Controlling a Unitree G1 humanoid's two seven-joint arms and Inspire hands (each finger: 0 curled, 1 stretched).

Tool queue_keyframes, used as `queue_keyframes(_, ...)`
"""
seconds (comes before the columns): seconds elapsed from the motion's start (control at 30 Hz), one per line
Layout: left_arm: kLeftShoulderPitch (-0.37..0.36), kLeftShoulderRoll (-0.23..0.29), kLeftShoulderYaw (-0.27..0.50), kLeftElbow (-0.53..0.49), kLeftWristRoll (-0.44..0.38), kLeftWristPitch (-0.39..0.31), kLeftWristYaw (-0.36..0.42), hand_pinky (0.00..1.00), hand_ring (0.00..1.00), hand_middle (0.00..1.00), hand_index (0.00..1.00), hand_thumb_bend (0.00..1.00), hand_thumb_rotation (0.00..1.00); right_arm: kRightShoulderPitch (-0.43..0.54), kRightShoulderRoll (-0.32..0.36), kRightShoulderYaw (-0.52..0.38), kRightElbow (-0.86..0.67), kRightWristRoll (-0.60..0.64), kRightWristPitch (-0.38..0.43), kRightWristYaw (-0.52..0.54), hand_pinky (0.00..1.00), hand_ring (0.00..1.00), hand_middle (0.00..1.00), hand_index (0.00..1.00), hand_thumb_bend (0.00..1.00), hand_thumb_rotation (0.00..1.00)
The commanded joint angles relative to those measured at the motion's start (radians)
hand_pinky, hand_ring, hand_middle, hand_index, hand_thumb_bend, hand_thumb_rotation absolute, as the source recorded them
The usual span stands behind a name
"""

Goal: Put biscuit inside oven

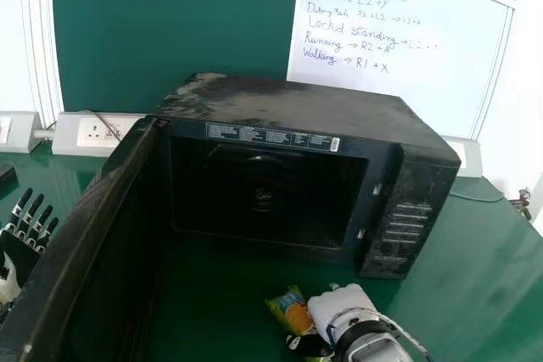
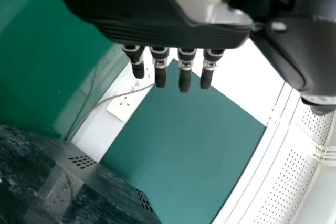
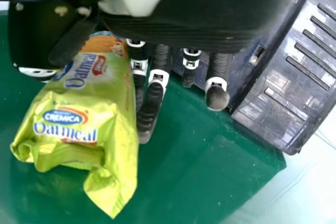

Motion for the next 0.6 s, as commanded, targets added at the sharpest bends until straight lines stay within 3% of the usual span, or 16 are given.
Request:
queue_keyframes(0.0, -0.008, -0.003, -0.004, 0.0, -0.01, 0.002, 0.001, 0.86, 0.92, 0.94, 0.98, 0.85, 0.44, 0.023, 0.003, 0.002, 0.013, 0.035, 0.0, 0.024, 0.05, 0.12, 0.25, 0.71, 0.73, 0.01)
queue_keyframes(0.57, -0.003, 0.002, -0.01, -0.002, 0.02, -0.009, -0.005, 0.86, 0.92, 0.94, 0.98, 0.86, 0.46, 0.049, 0.019, -0.032, -0.033, 0.093, 0.037, -0.078, 0.05, 0.13, 0.24, 0.74, 0.72, 0.0)
